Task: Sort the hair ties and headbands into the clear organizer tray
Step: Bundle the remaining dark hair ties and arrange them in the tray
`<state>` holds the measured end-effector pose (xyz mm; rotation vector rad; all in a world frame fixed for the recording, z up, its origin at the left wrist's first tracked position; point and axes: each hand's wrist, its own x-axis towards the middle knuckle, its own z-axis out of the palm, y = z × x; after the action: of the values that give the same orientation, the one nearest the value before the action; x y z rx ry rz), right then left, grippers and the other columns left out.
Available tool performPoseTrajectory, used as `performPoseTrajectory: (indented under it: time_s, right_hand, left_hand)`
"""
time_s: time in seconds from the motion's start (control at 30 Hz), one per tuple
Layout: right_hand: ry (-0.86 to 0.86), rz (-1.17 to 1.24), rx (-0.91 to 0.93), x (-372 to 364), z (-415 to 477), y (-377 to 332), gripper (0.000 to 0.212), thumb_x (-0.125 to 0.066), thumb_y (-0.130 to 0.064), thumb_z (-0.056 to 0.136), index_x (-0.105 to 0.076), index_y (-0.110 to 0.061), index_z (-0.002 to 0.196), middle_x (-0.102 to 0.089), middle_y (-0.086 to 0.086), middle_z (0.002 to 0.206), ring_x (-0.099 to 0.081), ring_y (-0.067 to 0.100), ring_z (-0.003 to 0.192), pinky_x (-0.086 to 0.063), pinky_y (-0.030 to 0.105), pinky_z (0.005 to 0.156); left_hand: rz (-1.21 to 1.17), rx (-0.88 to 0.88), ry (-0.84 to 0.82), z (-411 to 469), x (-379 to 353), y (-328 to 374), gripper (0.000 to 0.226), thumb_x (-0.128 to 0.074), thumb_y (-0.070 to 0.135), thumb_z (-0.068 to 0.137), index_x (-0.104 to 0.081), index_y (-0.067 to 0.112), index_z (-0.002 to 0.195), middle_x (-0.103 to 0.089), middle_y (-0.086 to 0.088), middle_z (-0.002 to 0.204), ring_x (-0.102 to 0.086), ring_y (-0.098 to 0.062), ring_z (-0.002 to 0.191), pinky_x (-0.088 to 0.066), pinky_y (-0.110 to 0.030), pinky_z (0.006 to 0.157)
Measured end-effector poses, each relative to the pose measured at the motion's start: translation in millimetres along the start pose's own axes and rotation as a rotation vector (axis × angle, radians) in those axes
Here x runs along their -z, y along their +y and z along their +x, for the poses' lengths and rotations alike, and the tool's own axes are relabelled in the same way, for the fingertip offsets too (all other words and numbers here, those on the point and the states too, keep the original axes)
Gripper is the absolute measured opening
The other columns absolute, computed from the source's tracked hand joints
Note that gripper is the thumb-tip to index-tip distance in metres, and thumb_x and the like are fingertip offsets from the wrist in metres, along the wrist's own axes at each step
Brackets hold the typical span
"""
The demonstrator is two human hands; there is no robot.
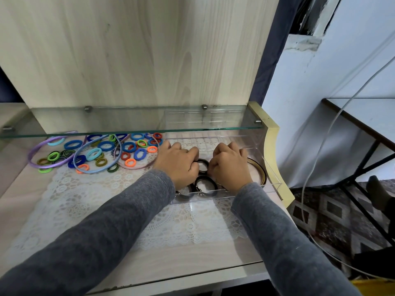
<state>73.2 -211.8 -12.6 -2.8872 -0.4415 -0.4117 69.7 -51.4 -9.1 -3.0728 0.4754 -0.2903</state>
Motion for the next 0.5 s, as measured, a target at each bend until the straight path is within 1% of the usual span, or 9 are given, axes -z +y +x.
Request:
performPoseTrajectory:
  time_s: [0.1, 0.17, 0.23, 0.3, 0.4, 0.5]
  right_hand:
    - [-0.001, 0.042, -0.04, -1, 1, 1, 0.017, -0.061, -0.019, 0.083, -0.076, -0.025, 0.081, -0.057, -0.009, 0.1, -0.04, 0.021, 0.101, -0.026, 0.037, 0.084]
    - [0.017, 0.119, -0.084, -1, 2, 3, 0.02, -0.06, -0.013, 0.081, -0.076, -0.024, 0.074, -0.058, -0.01, 0.097, -0.04, 0.02, 0.099, -0.027, 0.037, 0.084]
    - [0.041, 0.228, -0.134, 2, 4, 5, 0.025, -0.058, -0.006, 0.077, -0.074, -0.023, 0.068, -0.058, -0.01, 0.094, -0.04, 0.017, 0.096, -0.025, 0.035, 0.082]
    - [0.08, 0.32, -0.165, 5, 4, 8, 0.031, -0.053, 0.0, 0.075, -0.072, -0.022, 0.064, -0.057, -0.01, 0.089, -0.04, 0.014, 0.093, -0.025, 0.033, 0.081]
    - [0.156, 0.452, -0.173, 5, 1, 15, 0.033, -0.047, 0.005, 0.074, -0.071, -0.016, 0.067, -0.058, -0.006, 0.082, -0.05, 0.016, 0.089, -0.04, 0.033, 0.079]
    - [0.164, 0.481, -0.183, -1, -8, 19, 0.032, -0.046, 0.003, 0.078, -0.072, -0.015, 0.078, -0.062, -0.003, 0.086, -0.058, 0.018, 0.08, -0.046, 0.03, 0.07]
  left_hand:
    - [-0.036, 0.015, 0.026, -3, -2, -3, 0.023, -0.032, 0.032, 0.091, -0.047, 0.026, 0.107, -0.068, 0.006, 0.1, -0.039, -0.015, 0.086, -0.024, -0.039, 0.085]
    - [-0.088, 0.03, 0.045, -6, -3, -6, 0.029, -0.029, 0.033, 0.089, -0.048, 0.028, 0.109, -0.067, 0.009, 0.103, -0.046, -0.015, 0.091, -0.024, -0.038, 0.084]
    - [-0.195, 0.06, 0.084, -12, -3, -11, 0.038, -0.025, 0.033, 0.083, -0.05, 0.031, 0.11, -0.066, 0.013, 0.106, -0.05, -0.015, 0.097, -0.027, -0.037, 0.086]
    - [-0.32, 0.095, 0.158, -20, -3, -16, 0.038, -0.028, 0.031, 0.082, -0.053, 0.031, 0.11, -0.064, 0.016, 0.108, -0.052, -0.013, 0.101, -0.029, -0.036, 0.091]
    - [-0.449, 0.143, 0.296, -33, -7, -22, 0.034, -0.036, 0.027, 0.083, -0.058, 0.028, 0.11, -0.062, 0.015, 0.11, -0.053, -0.012, 0.106, -0.03, -0.034, 0.092]
    - [-0.489, 0.162, 0.327, -46, -14, -25, 0.034, -0.039, 0.025, 0.083, -0.058, 0.026, 0.111, -0.06, 0.011, 0.113, -0.053, -0.014, 0.106, -0.039, -0.038, 0.091]
